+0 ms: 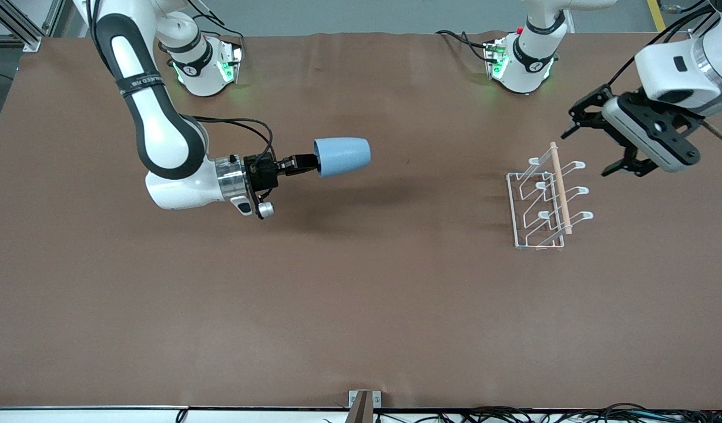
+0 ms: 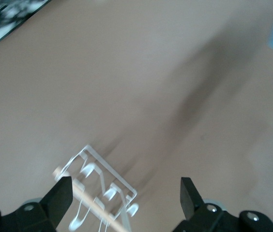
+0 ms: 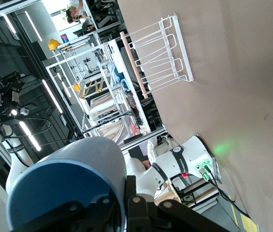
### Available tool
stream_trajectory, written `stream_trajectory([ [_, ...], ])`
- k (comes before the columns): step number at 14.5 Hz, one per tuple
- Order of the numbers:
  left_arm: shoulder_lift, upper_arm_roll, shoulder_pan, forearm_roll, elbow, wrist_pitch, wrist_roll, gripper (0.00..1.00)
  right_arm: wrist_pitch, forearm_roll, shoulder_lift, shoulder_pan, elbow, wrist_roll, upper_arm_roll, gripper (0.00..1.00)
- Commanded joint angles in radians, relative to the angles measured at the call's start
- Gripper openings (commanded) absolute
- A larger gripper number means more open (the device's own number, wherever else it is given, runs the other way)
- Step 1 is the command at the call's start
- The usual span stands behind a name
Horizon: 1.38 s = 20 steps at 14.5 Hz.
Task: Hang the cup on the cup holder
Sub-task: 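Lift the blue cup and carry it toward the table middle, then grasp the cup body with the left gripper while the right gripper holds it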
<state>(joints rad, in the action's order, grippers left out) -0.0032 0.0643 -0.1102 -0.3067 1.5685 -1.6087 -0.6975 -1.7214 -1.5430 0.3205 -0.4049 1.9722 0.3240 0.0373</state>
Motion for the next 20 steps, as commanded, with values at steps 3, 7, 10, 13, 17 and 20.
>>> stream_trajectory([
  [3,0.032,0.187,-0.031,-0.032,-0.013,0.018,-0.125,1.00,-0.003,-0.039,-0.012,-0.014,0.017,0.006,0.010,0.01],
  [7,0.130,0.400,-0.042,-0.032,-0.018,-0.022,-0.103,1.00,-0.004,-0.039,-0.012,-0.015,0.017,0.006,0.010,0.01],
  [10,0.215,0.448,-0.101,-0.032,-0.005,-0.133,-0.070,1.00,-0.004,-0.039,-0.012,-0.015,0.017,0.007,0.010,0.01],
  [13,0.281,0.448,-0.161,-0.019,-0.008,-0.241,0.019,1.00,-0.004,-0.039,-0.012,-0.015,0.017,0.007,0.010,0.01],
  [17,0.308,0.447,-0.174,0.021,-0.013,-0.304,0.023,1.00,-0.004,-0.039,-0.012,-0.015,0.017,0.009,0.010,0.01],
  [20,0.307,0.447,-0.172,0.063,-0.015,-0.318,0.024,1.00,-0.003,-0.039,-0.012,-0.015,0.017,0.009,0.010,0.01],
])
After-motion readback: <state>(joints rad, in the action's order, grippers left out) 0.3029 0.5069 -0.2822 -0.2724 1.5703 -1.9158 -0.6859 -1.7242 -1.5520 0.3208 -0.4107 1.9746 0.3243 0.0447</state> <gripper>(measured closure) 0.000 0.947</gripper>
